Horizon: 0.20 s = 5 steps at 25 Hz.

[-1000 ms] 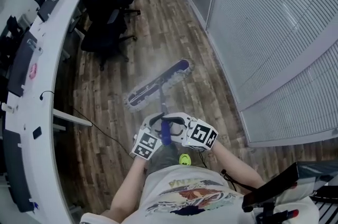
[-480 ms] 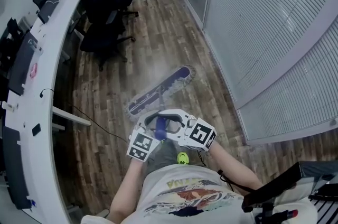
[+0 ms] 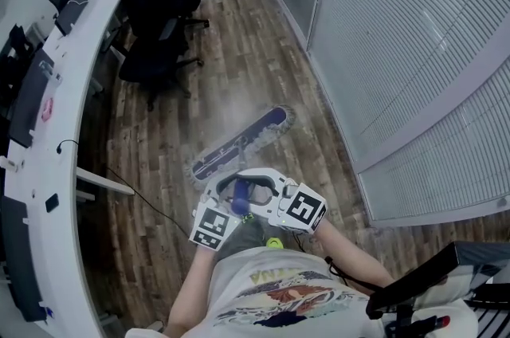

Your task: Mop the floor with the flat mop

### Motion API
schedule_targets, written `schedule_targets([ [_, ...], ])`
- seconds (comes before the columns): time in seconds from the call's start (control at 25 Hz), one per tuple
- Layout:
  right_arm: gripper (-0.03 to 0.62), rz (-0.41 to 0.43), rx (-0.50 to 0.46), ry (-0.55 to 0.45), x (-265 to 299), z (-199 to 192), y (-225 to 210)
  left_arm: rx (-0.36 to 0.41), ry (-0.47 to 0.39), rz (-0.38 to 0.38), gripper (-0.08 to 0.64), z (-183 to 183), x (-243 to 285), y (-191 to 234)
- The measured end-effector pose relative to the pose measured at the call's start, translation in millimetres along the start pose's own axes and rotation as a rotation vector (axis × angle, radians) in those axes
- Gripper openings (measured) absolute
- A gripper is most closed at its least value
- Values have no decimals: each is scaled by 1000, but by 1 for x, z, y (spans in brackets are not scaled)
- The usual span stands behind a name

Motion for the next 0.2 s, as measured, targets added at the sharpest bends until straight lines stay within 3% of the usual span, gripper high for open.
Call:
schedule_targets([
  [0.2,190,13,-123,-24,14,21,-35,106,-39,-2,141,18,14,36],
])
Point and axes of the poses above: the fingertips, and each gripper's own axes: x forward along the fingers, y to its left, z out of its top, the point moved 7 cm from there along -x, backward along the fingers, and after that the axes turned 8 degrees about x, right-handed, at the moved point
